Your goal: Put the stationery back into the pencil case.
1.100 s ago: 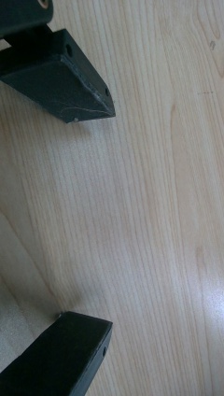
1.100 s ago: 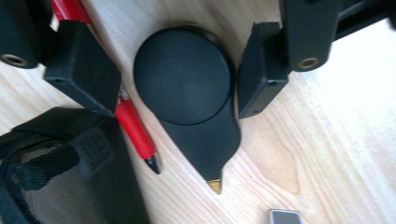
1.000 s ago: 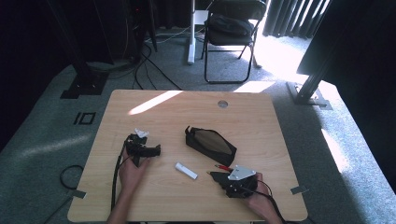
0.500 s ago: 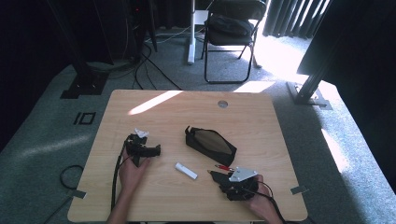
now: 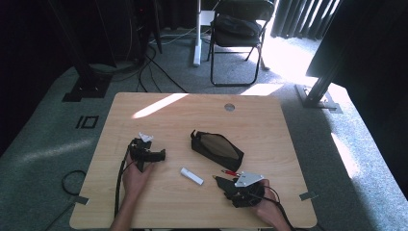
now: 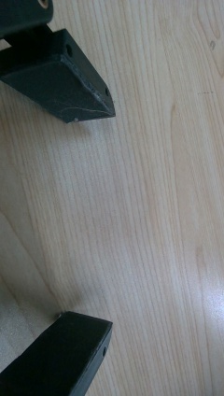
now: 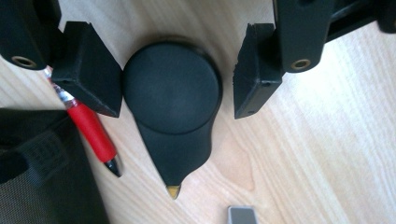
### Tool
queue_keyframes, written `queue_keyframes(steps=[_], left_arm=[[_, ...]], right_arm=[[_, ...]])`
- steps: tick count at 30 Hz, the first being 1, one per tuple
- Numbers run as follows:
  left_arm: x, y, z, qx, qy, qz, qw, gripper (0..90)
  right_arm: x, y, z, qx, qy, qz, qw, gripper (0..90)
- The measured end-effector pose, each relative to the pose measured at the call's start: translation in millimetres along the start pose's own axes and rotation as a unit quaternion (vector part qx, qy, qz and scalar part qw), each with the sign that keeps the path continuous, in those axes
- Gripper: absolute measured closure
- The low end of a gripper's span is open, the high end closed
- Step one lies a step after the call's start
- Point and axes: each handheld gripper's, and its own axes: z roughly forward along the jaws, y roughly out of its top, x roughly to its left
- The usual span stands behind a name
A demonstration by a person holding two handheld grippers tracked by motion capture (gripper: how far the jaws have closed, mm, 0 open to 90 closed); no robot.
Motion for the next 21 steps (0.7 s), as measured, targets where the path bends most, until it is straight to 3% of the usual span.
queue_keyframes(steps=[6, 10, 21], left_arm=[[0.0, 0.0, 0.0, 0.0, 0.0, 0.0, 1.0, 2.0], [0.0, 0.0, 0.0, 0.0, 0.0, 0.0, 1.0, 2.0], [0.0, 0.0, 0.0, 0.0, 0.0, 0.0, 1.0, 2.0]], right_arm=[[-6.5, 0.7, 5.1, 0.007, 0.013, 0.017, 0.9997, 35.6], [-7.3, 0.9, 4.7, 0.006, 0.02, 0.014, 0.9997, 38.4], [-2.2, 4.7, 6.9, 0.014, 0.024, 0.008, 0.9996, 35.5]])
